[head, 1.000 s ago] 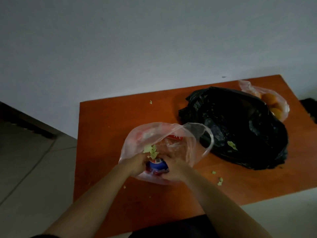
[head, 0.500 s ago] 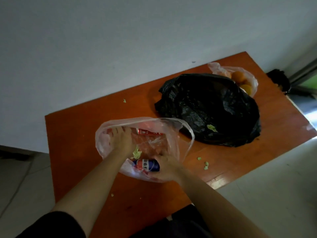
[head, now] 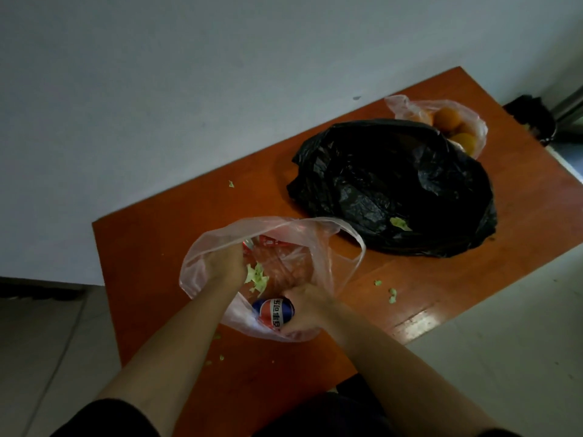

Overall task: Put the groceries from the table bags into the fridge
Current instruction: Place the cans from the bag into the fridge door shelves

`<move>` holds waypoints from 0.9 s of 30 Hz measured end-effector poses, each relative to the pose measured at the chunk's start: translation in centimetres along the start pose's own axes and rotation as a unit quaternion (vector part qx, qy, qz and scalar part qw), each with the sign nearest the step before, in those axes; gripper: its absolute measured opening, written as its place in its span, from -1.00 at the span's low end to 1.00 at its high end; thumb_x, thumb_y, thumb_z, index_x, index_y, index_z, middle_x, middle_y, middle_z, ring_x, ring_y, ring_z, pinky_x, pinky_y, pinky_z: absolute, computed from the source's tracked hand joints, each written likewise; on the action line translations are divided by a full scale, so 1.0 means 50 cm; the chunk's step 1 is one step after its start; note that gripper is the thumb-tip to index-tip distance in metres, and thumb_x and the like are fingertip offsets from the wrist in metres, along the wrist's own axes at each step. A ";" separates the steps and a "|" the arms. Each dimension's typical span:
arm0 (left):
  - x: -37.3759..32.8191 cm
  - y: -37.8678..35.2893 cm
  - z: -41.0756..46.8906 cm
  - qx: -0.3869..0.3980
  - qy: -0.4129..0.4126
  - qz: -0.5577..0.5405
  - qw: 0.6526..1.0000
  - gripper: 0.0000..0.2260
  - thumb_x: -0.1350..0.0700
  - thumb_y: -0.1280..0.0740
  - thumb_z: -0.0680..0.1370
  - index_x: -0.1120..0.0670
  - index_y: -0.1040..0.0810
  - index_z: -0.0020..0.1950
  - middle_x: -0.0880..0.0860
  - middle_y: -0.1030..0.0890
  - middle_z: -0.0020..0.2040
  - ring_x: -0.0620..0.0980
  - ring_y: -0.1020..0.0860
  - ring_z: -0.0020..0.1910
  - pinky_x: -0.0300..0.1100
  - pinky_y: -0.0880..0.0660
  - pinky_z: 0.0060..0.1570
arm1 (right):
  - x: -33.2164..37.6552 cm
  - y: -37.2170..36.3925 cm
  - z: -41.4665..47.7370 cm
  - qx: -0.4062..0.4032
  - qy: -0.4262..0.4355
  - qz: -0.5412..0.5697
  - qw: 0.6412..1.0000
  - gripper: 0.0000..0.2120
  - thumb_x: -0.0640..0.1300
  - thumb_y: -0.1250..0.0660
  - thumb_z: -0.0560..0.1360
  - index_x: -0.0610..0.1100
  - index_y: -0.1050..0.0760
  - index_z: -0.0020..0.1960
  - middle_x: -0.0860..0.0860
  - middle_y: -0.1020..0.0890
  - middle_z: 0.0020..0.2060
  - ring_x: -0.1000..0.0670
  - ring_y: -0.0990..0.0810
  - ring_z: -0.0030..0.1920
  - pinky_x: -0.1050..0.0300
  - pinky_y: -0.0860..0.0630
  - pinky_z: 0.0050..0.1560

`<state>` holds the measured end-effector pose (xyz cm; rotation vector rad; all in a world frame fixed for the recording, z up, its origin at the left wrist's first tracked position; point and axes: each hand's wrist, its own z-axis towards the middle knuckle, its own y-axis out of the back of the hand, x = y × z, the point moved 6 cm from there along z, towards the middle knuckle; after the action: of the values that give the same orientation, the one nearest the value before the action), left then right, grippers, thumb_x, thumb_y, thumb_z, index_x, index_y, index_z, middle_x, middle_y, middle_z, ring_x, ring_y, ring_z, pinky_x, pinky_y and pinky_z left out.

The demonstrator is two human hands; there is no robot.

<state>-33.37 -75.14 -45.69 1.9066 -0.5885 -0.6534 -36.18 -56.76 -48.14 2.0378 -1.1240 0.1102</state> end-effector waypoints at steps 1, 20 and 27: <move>0.004 -0.004 -0.007 0.012 0.010 -0.022 1.000 -0.93 0.23 -0.31 0.59 0.09 -0.46 -0.05 0.02 -0.55 -0.18 -0.06 -0.50 -0.28 -0.24 -0.43 -0.32 | 0.001 0.003 -0.001 0.003 0.006 -0.004 1.000 -0.34 0.22 -0.56 0.28 -0.05 -0.47 0.26 -0.01 -0.60 0.10 -0.05 -0.59 0.09 0.12 -0.50 0.04; -0.120 0.180 -0.223 -0.142 -0.028 -0.261 0.954 -0.40 0.10 -0.58 0.39 0.08 -0.43 0.37 0.05 -0.54 0.28 0.05 -0.49 0.29 -0.24 -0.30 0.22 | -0.127 0.259 -0.188 -0.332 0.023 0.231 0.914 -0.29 0.14 -0.58 0.28 0.02 -0.39 0.33 0.05 -0.48 0.13 -0.01 -0.55 0.08 0.12 -0.52 0.08; -0.236 0.282 -0.247 -0.171 -0.113 -0.373 0.905 -0.34 -0.09 -0.57 0.35 -0.17 -0.35 0.37 -0.02 -0.52 0.32 0.02 -0.52 0.27 0.15 -0.50 0.26 | -0.192 0.357 -0.358 -0.505 0.024 0.408 0.761 -0.19 0.09 -0.65 0.25 0.02 -0.39 0.41 0.04 -0.57 0.19 0.04 -0.57 0.16 0.05 -0.59 0.17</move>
<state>-35.43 -64.82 -26.19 1.6961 0.1569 -1.3812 -50.25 -43.46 -29.27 0.5135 -1.5092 -0.0234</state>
